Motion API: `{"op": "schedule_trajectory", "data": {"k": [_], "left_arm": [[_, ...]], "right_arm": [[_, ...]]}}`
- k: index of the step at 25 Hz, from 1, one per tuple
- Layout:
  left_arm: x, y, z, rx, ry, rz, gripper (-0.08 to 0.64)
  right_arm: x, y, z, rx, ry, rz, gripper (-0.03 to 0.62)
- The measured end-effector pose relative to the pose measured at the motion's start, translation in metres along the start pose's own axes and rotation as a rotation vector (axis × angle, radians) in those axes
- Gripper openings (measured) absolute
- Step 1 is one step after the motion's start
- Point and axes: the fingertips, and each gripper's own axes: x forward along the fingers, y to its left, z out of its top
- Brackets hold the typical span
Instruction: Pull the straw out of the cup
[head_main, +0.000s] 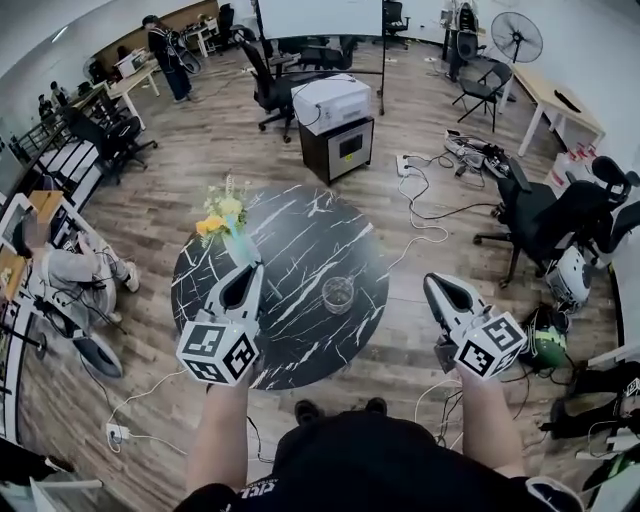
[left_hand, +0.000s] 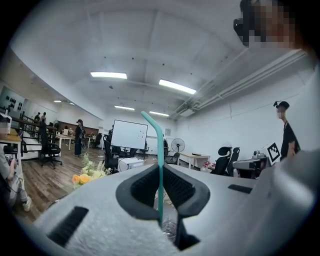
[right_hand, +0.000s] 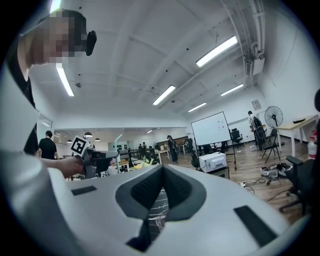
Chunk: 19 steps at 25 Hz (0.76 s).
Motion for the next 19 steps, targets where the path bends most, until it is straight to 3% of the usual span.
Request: {"op": "schedule_trajectory", "data": {"k": [8, 19], "left_arm": [[-0.004, 0.024, -0.009, -0.021, 0.000, 0.007, 0.028], [0.007, 0.016, -0.006, -0.030, -0.008, -0.022, 0.028]], "right_arm": [[0.020, 0.021, -0.005, -0.042, 0.050, 0.016, 0.003], [0.017, 0.020, -0.002, -0.064, 0.054, 0.008, 0.002]]}}
